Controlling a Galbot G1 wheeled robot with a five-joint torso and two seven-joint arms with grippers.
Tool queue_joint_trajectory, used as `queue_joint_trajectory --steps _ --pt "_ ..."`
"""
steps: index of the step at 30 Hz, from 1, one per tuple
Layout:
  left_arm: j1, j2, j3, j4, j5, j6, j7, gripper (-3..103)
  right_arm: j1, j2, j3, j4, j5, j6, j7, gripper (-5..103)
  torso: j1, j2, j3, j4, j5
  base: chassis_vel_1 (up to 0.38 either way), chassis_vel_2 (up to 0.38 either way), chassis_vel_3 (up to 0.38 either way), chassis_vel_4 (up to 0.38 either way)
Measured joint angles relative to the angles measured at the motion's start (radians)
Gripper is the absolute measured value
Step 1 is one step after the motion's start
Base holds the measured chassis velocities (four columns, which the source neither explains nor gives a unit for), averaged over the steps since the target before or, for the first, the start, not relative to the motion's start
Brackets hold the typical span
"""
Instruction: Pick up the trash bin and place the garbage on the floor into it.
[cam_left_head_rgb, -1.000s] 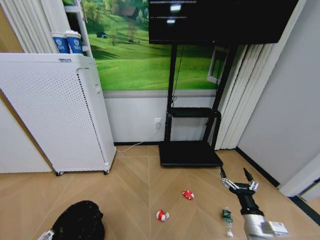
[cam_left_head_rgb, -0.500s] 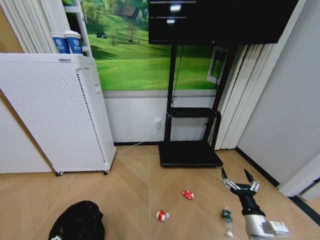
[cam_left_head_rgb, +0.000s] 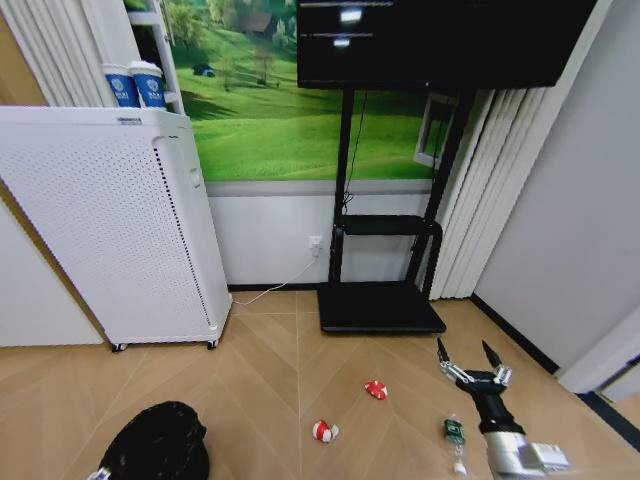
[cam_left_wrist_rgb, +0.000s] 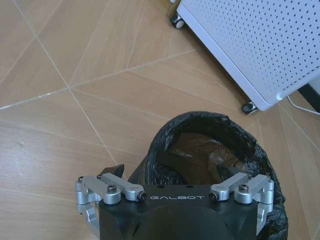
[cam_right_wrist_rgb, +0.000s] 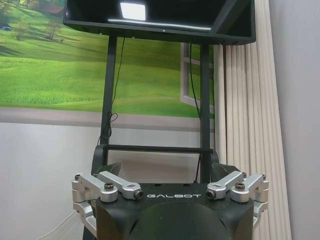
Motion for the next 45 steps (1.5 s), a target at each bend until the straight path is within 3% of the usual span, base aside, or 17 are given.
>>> queue_joint_trajectory --steps 13,18,22,26,28,31,34,36,40,43,45 --pt "-0.075 0.003 0.056 0.095 0.041 -0.003 0.013 103 -0.009 0.009 -0.011 0.014 -0.017 0.000 0.001 100 0.000 0.000 0.000 0.0004 -0.0002 0.000 0.000 0.000 0.000" --pt "-0.131 0.017 0.101 0.147 0.053 -0.016 0.006 97 -0.022 0.021 -0.024 0.029 -0.034 0.004 -0.002 100 0.000 0.000 0.000 0.0000 0.0001 0.000 0.000 0.000 0.000" --pt "-0.129 0.011 0.132 0.172 0.067 -0.030 0.017 88 -0.021 0.016 -0.015 0.029 -0.029 0.005 -0.002 100 0.000 0.000 0.000 0.0003 0.0000 0.000 0.000 0.000 0.000" --pt "-0.130 0.011 0.136 0.174 0.068 -0.034 0.024 72 -0.021 0.017 -0.015 0.029 -0.029 0.006 -0.002 100 0.000 0.000 0.000 0.0003 0.0000 0.000 0.000 0.000 0.000" --pt "-0.130 0.011 0.136 0.174 0.067 -0.035 0.024 72 -0.021 0.017 -0.016 0.029 -0.029 0.006 -0.002 100 0.000 0.000 0.000 0.0003 0.0000 0.000 0.000 0.000 0.000" --pt "-0.136 0.010 0.141 0.179 0.067 -0.045 0.021 50 -0.017 0.015 -0.017 0.028 -0.031 0.006 -0.002 100 0.000 0.000 0.000 0.0002 0.0001 0.000 0.000 0.000 0.000" --pt "-0.137 0.007 0.145 0.182 0.067 -0.047 0.018 50 -0.016 0.012 -0.016 0.026 -0.030 0.006 -0.002 100 0.000 0.000 0.000 0.0003 0.0001 0.000 0.000 0.000 0.000" --pt "-0.135 0.002 0.150 0.185 0.067 -0.048 0.015 34 -0.015 0.009 -0.010 0.023 -0.026 0.005 -0.001 100 0.000 0.000 0.000 0.0003 0.0001 0.000 0.000 0.000 0.000" --pt "-0.137 0.001 0.152 0.195 0.067 -0.051 0.013 24 -0.015 0.009 -0.008 0.022 -0.024 0.005 0.000 100 0.000 0.000 0.000 0.0002 0.0002 0.000 0.000 0.000 0.000" --pt "-0.137 0.001 0.153 0.201 0.065 -0.052 0.015 9 -0.015 0.010 -0.008 0.021 -0.024 0.005 0.000 100 0.000 0.000 0.000 0.0002 -0.0003 0.000 0.000 0.000 0.000" --pt "-0.137 0.002 0.150 0.203 0.067 -0.058 0.017 7 -0.015 0.010 -0.008 0.021 -0.024 0.005 0.001 100 0.000 0.000 0.000 0.0002 -0.0001 0.000 0.000 0.000 0.000"
